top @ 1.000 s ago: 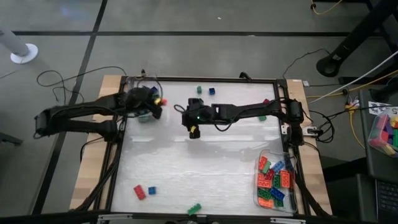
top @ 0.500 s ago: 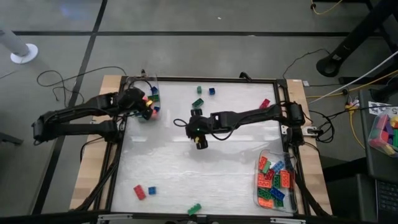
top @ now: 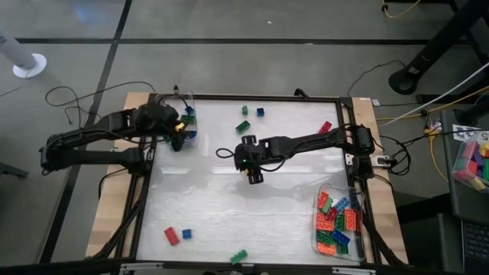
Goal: Sort blocks by size
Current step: Put the 8 stud orange game piece into the bottom transparent bin
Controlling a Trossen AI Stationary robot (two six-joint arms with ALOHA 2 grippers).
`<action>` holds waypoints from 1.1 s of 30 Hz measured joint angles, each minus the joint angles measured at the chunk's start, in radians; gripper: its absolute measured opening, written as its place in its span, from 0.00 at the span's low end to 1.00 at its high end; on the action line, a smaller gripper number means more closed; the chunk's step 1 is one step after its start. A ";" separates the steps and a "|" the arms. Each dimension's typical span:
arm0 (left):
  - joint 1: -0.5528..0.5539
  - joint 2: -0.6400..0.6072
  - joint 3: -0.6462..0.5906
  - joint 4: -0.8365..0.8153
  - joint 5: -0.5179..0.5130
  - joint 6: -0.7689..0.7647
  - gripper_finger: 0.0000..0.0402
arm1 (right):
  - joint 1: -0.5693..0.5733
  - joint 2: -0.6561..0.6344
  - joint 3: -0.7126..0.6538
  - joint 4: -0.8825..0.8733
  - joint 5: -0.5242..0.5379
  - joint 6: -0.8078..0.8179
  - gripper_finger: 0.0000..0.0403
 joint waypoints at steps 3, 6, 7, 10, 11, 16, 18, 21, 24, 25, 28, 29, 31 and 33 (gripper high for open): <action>-0.019 0.001 -0.005 -0.005 -0.015 0.000 0.48 | 0.000 0.000 0.000 0.010 -0.005 0.001 0.59; -0.019 0.008 -0.013 -0.015 -0.112 -0.034 0.48 | 0.000 0.000 0.000 0.010 -0.005 0.001 0.59; -0.019 0.011 -0.014 -0.020 -0.148 -0.049 0.48 | 0.000 0.000 -0.001 0.009 -0.005 0.001 0.59; -0.014 0.019 -0.014 -0.036 -0.261 -0.086 0.48 | 0.000 0.000 -0.001 0.009 -0.005 0.002 0.59; -0.009 0.025 -0.014 -0.041 -0.294 -0.100 0.48 | 0.000 0.000 -0.001 0.009 -0.005 0.002 0.59; 0.039 0.066 -0.014 -0.043 -0.345 -0.160 0.48 | 0.000 0.000 -0.001 0.009 -0.005 0.002 0.59; 0.068 0.092 -0.014 -0.058 -0.345 -0.244 0.48 | 0.000 0.000 -0.001 0.009 -0.005 0.002 0.59; 0.129 0.144 -0.014 -0.095 -0.345 -0.363 0.48 | 0.000 0.000 -0.001 0.012 -0.005 0.002 0.59; 0.202 0.214 -0.014 -0.138 -0.337 -0.394 0.48 | 0.000 0.000 -0.001 0.031 -0.005 0.001 0.59; 0.228 0.240 -0.014 -0.144 -0.334 -0.392 0.48 | 0.000 0.000 -0.001 0.038 -0.005 0.001 0.59; 0.301 0.314 -0.014 -0.121 -0.306 -0.386 0.48 | 0.000 0.000 -0.001 0.051 -0.005 0.001 0.59; 0.324 0.338 -0.014 -0.117 -0.289 -0.386 0.48 | 0.000 0.000 -0.001 0.054 -0.005 0.001 0.59; 0.371 0.385 -0.014 -0.110 -0.253 -0.386 0.48 | 0.000 0.000 -0.001 0.054 -0.005 0.001 0.59; 0.414 0.429 -0.014 -0.110 -0.209 -0.387 0.48 | 0.000 0.000 -0.001 0.054 -0.005 0.001 0.59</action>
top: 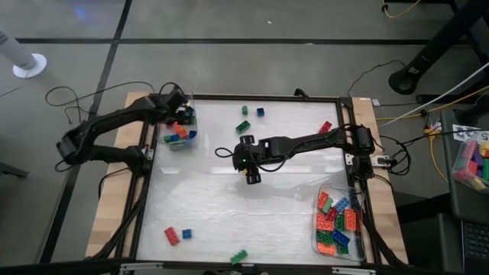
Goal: Sort blocks by size
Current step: Put the 8 stud orange game piece into the bottom transparent bin
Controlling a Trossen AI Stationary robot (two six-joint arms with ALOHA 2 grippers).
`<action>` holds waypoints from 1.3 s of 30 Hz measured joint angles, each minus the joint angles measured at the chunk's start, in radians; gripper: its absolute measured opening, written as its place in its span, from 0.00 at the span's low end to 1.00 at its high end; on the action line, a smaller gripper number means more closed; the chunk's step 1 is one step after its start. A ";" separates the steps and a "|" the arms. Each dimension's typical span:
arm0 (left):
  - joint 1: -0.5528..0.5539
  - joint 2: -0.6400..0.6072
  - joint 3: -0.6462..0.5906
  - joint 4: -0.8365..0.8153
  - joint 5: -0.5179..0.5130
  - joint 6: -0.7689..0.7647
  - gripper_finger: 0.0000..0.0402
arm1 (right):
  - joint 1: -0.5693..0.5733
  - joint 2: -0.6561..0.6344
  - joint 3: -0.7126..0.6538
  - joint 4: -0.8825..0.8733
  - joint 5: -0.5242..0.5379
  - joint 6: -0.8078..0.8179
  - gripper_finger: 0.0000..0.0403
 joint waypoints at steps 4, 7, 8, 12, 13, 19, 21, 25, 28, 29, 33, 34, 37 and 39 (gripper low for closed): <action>0.066 0.072 0.000 0.000 0.079 -0.044 0.48 | 0.000 0.000 0.000 0.000 0.000 -0.001 0.59; 0.098 0.113 0.000 -0.001 0.100 -0.059 0.48 | 0.000 0.000 0.000 0.000 0.000 -0.007 0.59; 0.105 0.123 0.000 -0.001 0.101 -0.059 0.48 | 0.000 0.000 0.000 0.000 0.000 -0.008 0.59; 0.123 0.161 0.000 -0.001 0.101 -0.071 0.48 | 0.000 0.000 0.000 0.000 0.000 -0.010 0.59; 0.127 0.169 0.000 0.000 0.101 -0.077 0.48 | 0.000 0.000 0.000 0.000 0.000 -0.010 0.59; 0.144 0.223 0.000 0.002 0.101 -0.111 0.48 | 0.000 0.000 0.000 0.000 0.000 -0.010 0.59; 0.145 0.243 0.000 0.003 0.101 -0.112 0.48 | 0.000 0.000 0.000 0.000 0.000 -0.010 0.59; 0.144 0.279 0.000 0.018 0.101 -0.114 0.48 | 0.000 0.000 0.000 0.000 0.000 -0.011 0.59; 0.144 0.300 -0.002 0.048 0.101 -0.112 0.48 | 0.000 0.000 0.000 0.000 0.000 -0.011 0.59; 0.144 0.302 -0.002 0.064 0.101 -0.112 0.48 | 0.000 0.000 0.000 0.000 0.000 -0.011 0.59; 0.144 0.316 -0.002 0.083 0.101 -0.110 0.48 | 0.000 0.000 0.000 0.000 0.000 -0.011 0.59; 0.145 0.318 -0.002 0.080 0.101 -0.103 0.48 | 0.000 0.000 0.000 0.000 0.000 -0.011 0.59; 0.144 0.322 -0.002 0.066 0.101 -0.069 0.44 | 0.000 0.000 0.000 0.000 0.000 -0.011 0.59; 0.144 0.322 -0.002 0.062 0.101 -0.051 0.38 | 0.000 0.000 0.000 0.000 0.000 -0.011 0.59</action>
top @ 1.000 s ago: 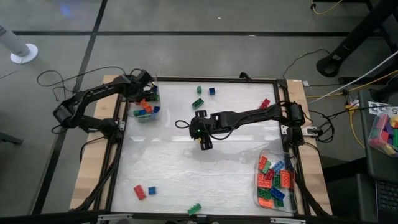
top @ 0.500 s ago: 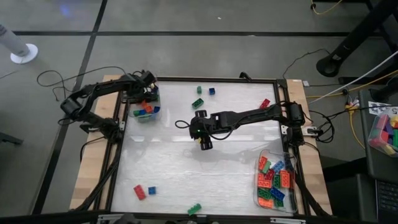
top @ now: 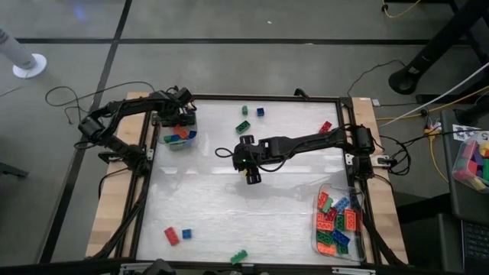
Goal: Sort blocks by size
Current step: Put the 8 stud orange game piece into the bottom transparent bin
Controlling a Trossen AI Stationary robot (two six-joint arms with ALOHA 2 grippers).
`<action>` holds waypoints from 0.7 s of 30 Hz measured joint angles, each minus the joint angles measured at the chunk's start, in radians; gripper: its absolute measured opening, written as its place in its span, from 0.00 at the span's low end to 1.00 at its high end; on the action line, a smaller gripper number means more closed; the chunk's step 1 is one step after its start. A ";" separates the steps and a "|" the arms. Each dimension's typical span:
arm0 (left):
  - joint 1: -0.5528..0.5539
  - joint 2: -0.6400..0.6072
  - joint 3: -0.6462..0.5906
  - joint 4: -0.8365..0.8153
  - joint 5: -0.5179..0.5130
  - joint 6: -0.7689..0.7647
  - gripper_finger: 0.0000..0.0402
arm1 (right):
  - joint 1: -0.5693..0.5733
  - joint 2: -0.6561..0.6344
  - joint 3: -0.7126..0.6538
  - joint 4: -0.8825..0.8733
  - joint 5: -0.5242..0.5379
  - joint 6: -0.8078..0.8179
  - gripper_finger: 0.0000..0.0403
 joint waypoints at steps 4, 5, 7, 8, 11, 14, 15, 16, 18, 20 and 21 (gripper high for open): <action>0.000 0.000 0.000 -0.007 0.000 0.029 0.26 | 0.000 0.000 0.000 0.000 0.000 0.000 0.59; 0.000 0.000 0.000 -0.008 -0.003 0.047 0.23 | 0.000 0.000 0.000 0.000 0.000 0.000 0.59; 0.000 -0.003 0.002 -0.011 -0.004 0.069 0.18 | 0.000 0.000 0.000 0.000 0.000 0.000 0.59; 0.000 -0.004 0.002 -0.010 -0.003 0.080 0.16 | 0.000 0.000 0.000 0.000 0.000 0.000 0.59; 0.000 -0.014 0.002 -0.010 0.001 0.105 0.08 | 0.000 0.000 0.000 0.000 0.000 0.000 0.59; 0.000 -0.031 0.002 -0.010 0.002 0.126 0.01 | 0.000 0.000 0.000 0.000 0.009 0.000 0.59; 0.000 -0.033 0.002 -0.011 0.001 0.132 0.01 | 0.000 0.000 0.000 0.000 0.011 0.000 0.59; 0.000 -0.036 0.002 -0.012 0.001 0.141 0.01 | 0.000 0.000 0.000 0.000 0.011 0.000 0.59; 0.000 -0.038 0.002 -0.014 0.001 0.171 0.03 | 0.000 0.000 0.000 -0.001 0.011 0.000 0.59; 0.000 -0.038 0.002 -0.015 0.001 0.210 0.06 | 0.000 0.000 0.000 -0.001 0.011 0.000 0.59; 0.000 -0.038 0.002 -0.015 0.001 0.226 0.08 | 0.000 0.000 0.000 -0.001 0.012 0.000 0.59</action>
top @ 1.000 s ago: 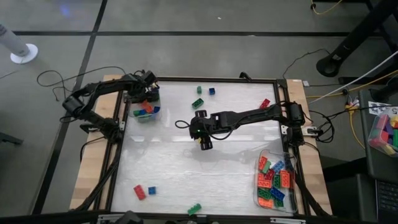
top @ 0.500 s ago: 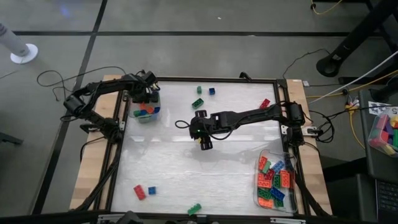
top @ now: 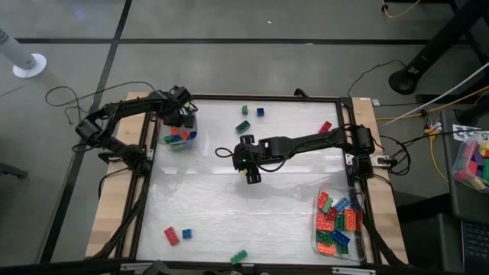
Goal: Sort blocks by size
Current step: Put the 8 stud orange game piece into the bottom transparent bin
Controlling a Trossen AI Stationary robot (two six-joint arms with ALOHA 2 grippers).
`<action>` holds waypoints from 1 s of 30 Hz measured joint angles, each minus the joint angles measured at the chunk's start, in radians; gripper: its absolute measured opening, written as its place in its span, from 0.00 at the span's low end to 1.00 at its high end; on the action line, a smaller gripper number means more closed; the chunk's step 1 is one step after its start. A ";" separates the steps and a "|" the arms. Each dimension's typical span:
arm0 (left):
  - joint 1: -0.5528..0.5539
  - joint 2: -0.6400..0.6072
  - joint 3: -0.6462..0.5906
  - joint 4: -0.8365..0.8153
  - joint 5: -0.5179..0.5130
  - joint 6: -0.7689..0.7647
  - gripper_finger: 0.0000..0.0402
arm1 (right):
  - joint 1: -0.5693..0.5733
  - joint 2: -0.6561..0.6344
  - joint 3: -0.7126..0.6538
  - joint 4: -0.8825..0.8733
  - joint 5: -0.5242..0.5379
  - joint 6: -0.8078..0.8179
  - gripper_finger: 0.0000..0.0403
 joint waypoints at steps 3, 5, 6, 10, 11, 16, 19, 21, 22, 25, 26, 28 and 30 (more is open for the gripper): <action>0.000 0.000 0.000 -0.007 0.000 0.013 0.15 | 0.000 0.000 0.000 0.000 0.001 0.000 0.59; 0.000 0.000 0.000 -0.019 -0.001 -0.020 0.21 | 0.000 0.000 0.000 0.000 0.001 0.000 0.59; 0.000 0.000 0.000 -0.031 -0.001 -0.037 0.24 | 0.000 0.000 0.000 0.000 0.001 0.000 0.59; 0.000 0.002 0.000 -0.067 -0.001 -0.093 0.34 | 0.000 0.000 0.000 0.000 0.005 0.000 0.59; 0.000 0.002 0.000 -0.074 -0.001 -0.103 0.36 | 0.000 0.000 0.000 0.000 0.005 0.000 0.59; 0.000 0.002 -0.016 -0.041 -0.001 -0.114 0.41 | 0.000 0.000 0.000 -0.001 0.005 0.000 0.59; -0.001 0.001 -0.042 0.016 0.000 -0.115 0.42 | 0.000 0.000 0.000 -0.001 0.004 0.000 0.59; -0.001 0.001 -0.064 0.048 -0.002 -0.114 0.42 | 0.000 0.000 0.000 -0.001 0.004 0.000 0.59; 0.000 0.003 -0.075 0.054 -0.001 -0.114 0.42 | 0.000 0.000 0.000 -0.001 0.004 0.000 0.59; 0.000 0.004 -0.092 0.072 -0.002 -0.114 0.42 | 0.000 0.000 0.000 -0.001 0.004 0.000 0.59; 0.000 0.004 -0.096 0.072 -0.001 -0.111 0.42 | 0.000 0.000 0.000 -0.001 0.004 0.000 0.59; 0.000 0.004 -0.105 0.064 -0.002 -0.090 0.40 | 0.000 0.000 0.000 0.000 0.004 -0.001 0.59; 0.000 0.002 -0.111 0.068 -0.003 -0.073 0.37 | 0.000 0.000 0.000 0.000 0.004 -0.001 0.59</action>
